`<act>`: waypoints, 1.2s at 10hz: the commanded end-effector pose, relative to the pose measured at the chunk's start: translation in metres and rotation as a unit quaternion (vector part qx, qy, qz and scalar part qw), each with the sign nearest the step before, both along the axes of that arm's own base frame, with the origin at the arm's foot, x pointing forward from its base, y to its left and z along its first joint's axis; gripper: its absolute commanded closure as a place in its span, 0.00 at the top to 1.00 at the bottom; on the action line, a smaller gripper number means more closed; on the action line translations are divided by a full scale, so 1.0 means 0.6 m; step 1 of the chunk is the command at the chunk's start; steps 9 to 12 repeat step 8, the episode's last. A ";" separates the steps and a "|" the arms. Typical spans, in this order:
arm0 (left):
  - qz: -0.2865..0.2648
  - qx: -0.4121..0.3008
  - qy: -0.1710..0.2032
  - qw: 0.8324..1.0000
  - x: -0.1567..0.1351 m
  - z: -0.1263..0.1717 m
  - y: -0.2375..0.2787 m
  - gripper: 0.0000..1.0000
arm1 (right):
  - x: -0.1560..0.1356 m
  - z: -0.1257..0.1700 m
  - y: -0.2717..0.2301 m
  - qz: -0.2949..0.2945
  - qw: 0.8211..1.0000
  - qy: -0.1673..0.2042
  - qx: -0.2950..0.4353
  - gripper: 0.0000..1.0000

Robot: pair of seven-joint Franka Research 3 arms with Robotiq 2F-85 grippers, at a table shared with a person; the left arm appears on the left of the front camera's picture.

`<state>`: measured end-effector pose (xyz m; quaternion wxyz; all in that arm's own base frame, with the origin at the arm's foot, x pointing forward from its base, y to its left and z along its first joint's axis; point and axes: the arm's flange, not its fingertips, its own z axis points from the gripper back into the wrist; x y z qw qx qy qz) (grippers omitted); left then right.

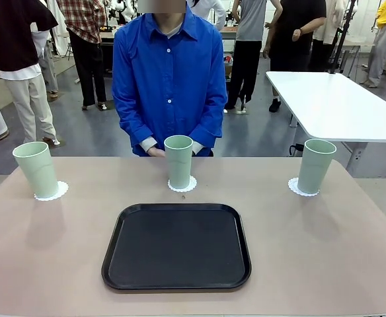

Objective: Place coasters on the table and set cups on them.
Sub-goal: Take one Reusable plastic cup from the Flat Tray and place it on a coaster set by the human.

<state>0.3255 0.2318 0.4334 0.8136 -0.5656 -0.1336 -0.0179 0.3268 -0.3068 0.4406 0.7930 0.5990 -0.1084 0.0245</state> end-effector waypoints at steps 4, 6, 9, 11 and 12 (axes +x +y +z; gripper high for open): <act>-0.002 -0.004 -0.005 1.000 -0.004 0.003 0.002 1.00 | -0.006 0.000 0.007 -0.003 1.000 -0.002 0.001 1.00; -0.002 -0.004 -0.005 1.000 -0.004 0.003 0.002 1.00 | -0.006 0.000 0.007 -0.003 1.000 -0.002 0.001 1.00; -0.002 -0.004 -0.005 1.000 -0.004 0.003 0.002 1.00 | -0.006 0.000 0.007 -0.003 1.000 -0.002 0.001 1.00; -0.002 -0.004 -0.005 1.000 -0.004 0.003 0.002 1.00 | -0.006 0.000 0.007 -0.003 1.000 -0.002 0.001 1.00; -0.002 -0.004 -0.005 1.000 -0.004 0.003 0.002 1.00 | -0.006 0.000 0.007 -0.003 1.000 -0.002 0.001 1.00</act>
